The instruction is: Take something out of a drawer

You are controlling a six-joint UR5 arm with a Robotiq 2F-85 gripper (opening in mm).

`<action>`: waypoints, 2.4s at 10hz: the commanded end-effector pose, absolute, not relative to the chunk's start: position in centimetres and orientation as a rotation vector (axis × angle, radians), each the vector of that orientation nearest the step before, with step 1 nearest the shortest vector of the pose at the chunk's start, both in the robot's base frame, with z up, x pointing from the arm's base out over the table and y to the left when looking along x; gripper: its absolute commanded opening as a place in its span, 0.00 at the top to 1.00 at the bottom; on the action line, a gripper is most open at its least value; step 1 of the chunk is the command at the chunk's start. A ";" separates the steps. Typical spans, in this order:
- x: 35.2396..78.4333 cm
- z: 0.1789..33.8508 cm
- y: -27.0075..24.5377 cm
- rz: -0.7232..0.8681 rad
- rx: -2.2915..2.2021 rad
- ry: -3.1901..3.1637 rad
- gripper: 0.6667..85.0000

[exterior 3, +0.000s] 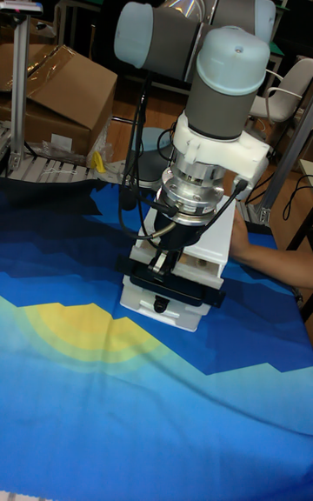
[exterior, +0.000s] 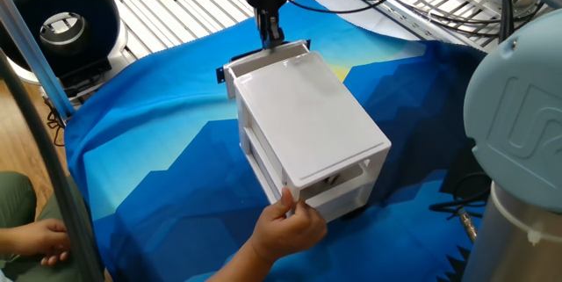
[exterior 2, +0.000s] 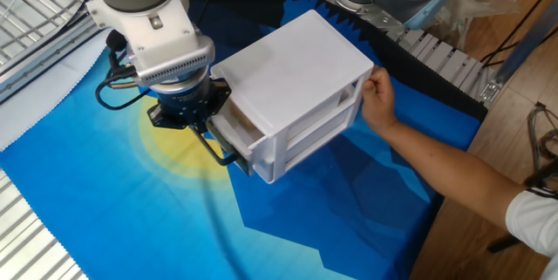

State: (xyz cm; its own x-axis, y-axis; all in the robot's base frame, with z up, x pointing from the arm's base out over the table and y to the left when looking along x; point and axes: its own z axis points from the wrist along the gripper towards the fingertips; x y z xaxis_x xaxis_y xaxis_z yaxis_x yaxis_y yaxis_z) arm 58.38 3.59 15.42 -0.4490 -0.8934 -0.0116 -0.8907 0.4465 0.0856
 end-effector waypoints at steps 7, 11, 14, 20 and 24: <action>58.7 15.5 2.4 -0.051 1.488 -2.711 0.99; 58.1 15.6 4.3 -0.165 1.596 -2.666 0.99; 59.1 15.1 4.0 -0.191 1.754 -2.593 0.99; 60.4 15.8 2.5 -0.215 1.831 -2.523 0.99; 61.9 15.3 2.7 -0.201 1.862 -2.506 0.99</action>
State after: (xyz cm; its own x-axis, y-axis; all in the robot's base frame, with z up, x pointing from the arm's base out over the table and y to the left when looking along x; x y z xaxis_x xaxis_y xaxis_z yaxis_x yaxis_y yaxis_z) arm 60.94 2.59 15.27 -0.3087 -0.9495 -0.0556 -0.9468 0.3012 0.1134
